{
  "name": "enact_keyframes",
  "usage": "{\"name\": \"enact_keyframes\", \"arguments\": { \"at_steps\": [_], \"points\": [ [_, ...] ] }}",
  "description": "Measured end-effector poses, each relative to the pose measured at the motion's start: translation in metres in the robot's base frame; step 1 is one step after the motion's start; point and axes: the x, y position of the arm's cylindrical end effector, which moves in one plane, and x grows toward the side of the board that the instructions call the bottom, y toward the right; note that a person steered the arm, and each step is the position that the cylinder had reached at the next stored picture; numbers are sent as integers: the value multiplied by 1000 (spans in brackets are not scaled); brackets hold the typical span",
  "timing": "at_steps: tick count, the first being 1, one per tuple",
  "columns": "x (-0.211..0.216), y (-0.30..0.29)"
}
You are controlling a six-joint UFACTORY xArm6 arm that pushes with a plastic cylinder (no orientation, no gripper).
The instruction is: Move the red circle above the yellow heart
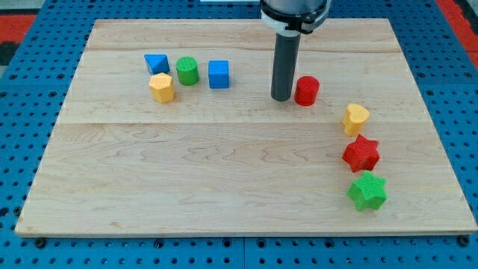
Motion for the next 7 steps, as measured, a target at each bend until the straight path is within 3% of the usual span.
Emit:
{"name": "enact_keyframes", "arguments": {
  "at_steps": [3,5,7],
  "points": [
    [1,65],
    [-35,65],
    [-23,97]
  ]
}}
